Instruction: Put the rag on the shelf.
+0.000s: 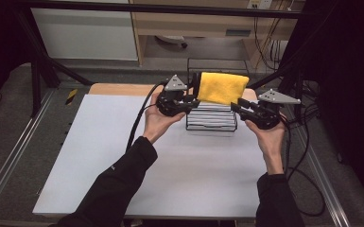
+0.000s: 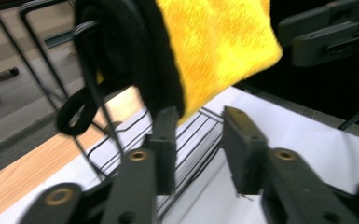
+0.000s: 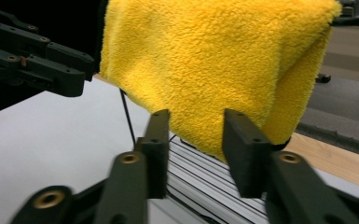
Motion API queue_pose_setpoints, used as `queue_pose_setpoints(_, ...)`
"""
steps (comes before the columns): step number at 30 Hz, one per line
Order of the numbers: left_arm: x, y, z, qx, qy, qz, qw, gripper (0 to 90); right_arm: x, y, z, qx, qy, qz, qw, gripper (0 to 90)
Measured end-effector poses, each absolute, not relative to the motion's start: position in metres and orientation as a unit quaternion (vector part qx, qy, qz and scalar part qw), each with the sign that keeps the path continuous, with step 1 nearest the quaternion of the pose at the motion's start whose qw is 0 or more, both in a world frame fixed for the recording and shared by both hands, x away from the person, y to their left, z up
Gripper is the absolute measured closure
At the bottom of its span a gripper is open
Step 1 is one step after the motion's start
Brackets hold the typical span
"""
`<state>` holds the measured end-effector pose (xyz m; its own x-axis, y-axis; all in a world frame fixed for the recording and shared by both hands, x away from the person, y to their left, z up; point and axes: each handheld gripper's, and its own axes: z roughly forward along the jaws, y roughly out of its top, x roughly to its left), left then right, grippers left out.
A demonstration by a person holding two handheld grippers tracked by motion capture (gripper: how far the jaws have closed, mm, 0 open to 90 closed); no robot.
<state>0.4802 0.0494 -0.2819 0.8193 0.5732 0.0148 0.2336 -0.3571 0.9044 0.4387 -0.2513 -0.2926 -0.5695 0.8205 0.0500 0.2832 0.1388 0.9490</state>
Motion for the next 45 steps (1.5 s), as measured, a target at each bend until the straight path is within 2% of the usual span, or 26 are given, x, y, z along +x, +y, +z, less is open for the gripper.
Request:
queue_pose_setpoints(12,0.457,0.103,-0.306,0.809,0.264,0.152,0.502,31.1,0.417,-0.244,-0.302,0.397,0.722,0.521,0.224,22.3)
queue_pose_setpoints(18,0.443,0.134,-0.328,0.809,0.28,0.157,0.492,19.0,0.411,-0.24,-0.316,0.396,0.738,0.51,0.195,11.3)
queue_pose_setpoints(26,0.422,0.171,-0.354,0.81,0.303,0.155,0.477,9.5,0.405,-0.234,-0.341,0.392,0.758,0.489,0.181,5.0)
queue_pose_setpoints(45,0.385,0.243,-0.425,0.806,0.35,0.154,0.452,8.1,0.383,-0.25,-0.419,0.427,0.759,0.475,0.127,3.3)
